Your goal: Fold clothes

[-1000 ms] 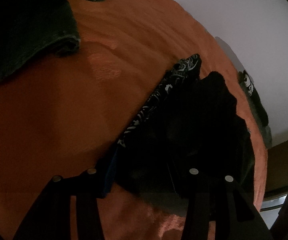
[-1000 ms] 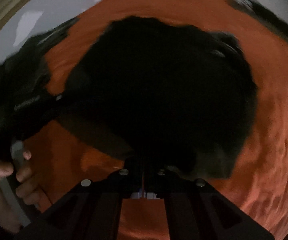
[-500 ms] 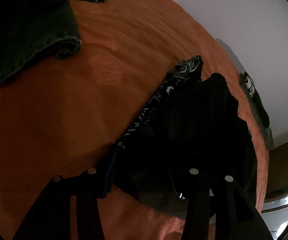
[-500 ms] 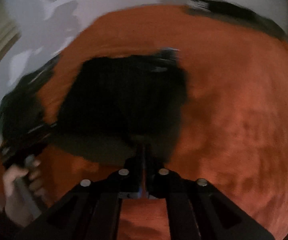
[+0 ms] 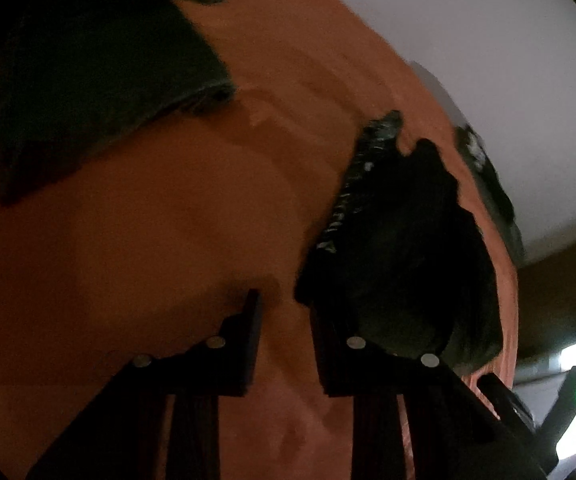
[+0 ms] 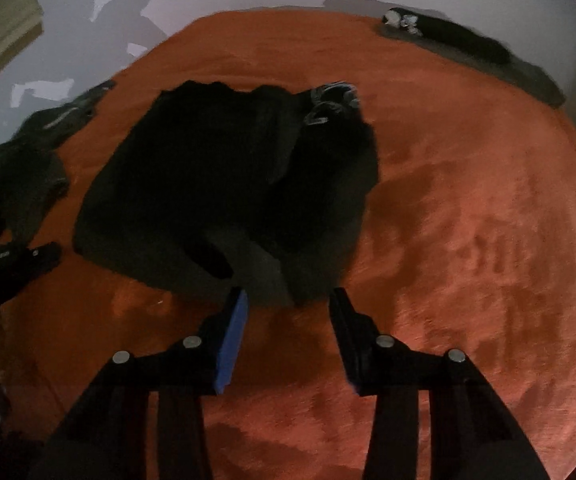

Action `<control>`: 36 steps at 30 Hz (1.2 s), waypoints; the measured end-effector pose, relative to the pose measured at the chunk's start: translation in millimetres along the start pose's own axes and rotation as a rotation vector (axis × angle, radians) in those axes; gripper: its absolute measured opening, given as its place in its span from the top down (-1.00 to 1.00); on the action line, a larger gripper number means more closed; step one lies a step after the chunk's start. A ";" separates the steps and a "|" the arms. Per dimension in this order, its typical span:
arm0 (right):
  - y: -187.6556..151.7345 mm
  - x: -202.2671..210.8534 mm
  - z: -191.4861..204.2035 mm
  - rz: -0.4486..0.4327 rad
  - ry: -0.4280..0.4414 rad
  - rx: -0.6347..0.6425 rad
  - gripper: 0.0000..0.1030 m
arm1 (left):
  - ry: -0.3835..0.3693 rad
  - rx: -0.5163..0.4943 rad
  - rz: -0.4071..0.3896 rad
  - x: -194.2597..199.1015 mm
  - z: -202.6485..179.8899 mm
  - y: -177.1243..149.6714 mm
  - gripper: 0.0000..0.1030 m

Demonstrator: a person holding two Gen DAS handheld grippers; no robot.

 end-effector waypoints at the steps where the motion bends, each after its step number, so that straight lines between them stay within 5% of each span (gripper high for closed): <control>1: -2.3 -2.7 1.5 0.004 0.018 0.005 0.21 | -0.009 -0.032 0.005 -1.3 -3.8 0.6 0.50; 8: -14.4 -7.7 2.6 -0.027 0.045 0.055 0.27 | -0.094 -0.128 0.015 -18.5 -30.2 2.1 0.47; 10: -12.7 -8.2 2.6 -0.045 0.042 0.075 0.30 | -0.089 -0.132 0.009 -24.9 -36.2 4.8 0.17; 12: -9.0 -9.2 4.4 -0.065 0.036 0.103 0.35 | -0.079 -0.134 -0.004 -30.8 -41.9 8.0 0.16; 16: -4.8 -22.0 14.6 -0.066 0.016 0.179 0.97 | -0.021 -0.102 -0.021 -39.3 -44.8 11.2 0.77; 23: 2.9 5.7 4.2 -0.154 -0.028 0.128 1.00 | 0.095 -0.090 -0.072 -45.0 -52.3 4.8 0.84; 36: 13.1 18.9 -18.0 -0.115 0.043 0.017 0.90 | 0.061 -0.047 -0.067 -29.4 -42.4 5.9 0.76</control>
Point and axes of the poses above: each gripper's, at about its wrist camera, not at the fingertips, and x roughly against the way its jaws point, z to its left, y to its top, the point moved 5 cm from there along -x, roughly the way its jaws point, and after that the axes turned 5 degrees about -x, right-handed, at the moved point
